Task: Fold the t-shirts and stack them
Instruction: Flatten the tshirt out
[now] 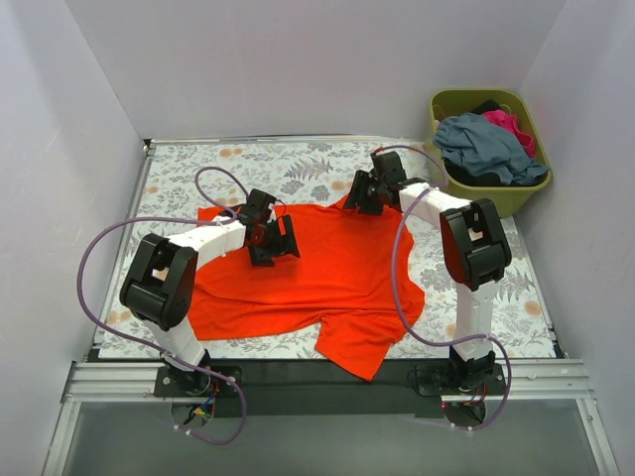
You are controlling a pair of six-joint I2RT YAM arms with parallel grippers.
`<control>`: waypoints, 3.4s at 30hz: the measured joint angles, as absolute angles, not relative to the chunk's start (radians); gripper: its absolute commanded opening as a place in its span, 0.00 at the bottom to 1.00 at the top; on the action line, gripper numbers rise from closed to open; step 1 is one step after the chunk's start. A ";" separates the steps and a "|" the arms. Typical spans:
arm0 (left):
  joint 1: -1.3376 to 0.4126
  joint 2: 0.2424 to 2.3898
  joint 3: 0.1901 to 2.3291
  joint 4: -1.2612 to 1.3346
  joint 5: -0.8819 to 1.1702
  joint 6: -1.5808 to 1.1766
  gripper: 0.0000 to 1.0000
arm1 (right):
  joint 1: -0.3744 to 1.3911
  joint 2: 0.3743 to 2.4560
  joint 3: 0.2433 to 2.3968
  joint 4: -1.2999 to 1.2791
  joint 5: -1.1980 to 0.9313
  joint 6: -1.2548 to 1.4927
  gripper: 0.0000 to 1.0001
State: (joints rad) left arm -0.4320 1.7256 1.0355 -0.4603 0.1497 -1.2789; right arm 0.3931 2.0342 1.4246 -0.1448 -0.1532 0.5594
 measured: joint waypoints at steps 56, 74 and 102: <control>-0.146 1.648 0.957 -0.485 0.078 -1.335 0.72 | 0.245 1.762 1.300 -0.222 -0.171 0.279 0.49; -0.052 1.606 0.896 -0.462 0.131 -1.338 0.72 | 0.135 1.734 0.998 -0.302 -0.223 0.278 0.30; 0.136 1.998 1.402 -0.546 -0.116 -1.180 0.67 | 0.187 1.806 1.296 -0.338 -0.211 0.138 0.34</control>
State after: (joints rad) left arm 0.1364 1.9976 1.4021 -0.5457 -0.1158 -1.1801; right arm 0.1867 1.8057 1.2957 -0.3378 -0.2111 0.1383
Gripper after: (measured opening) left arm 0.680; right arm 0.352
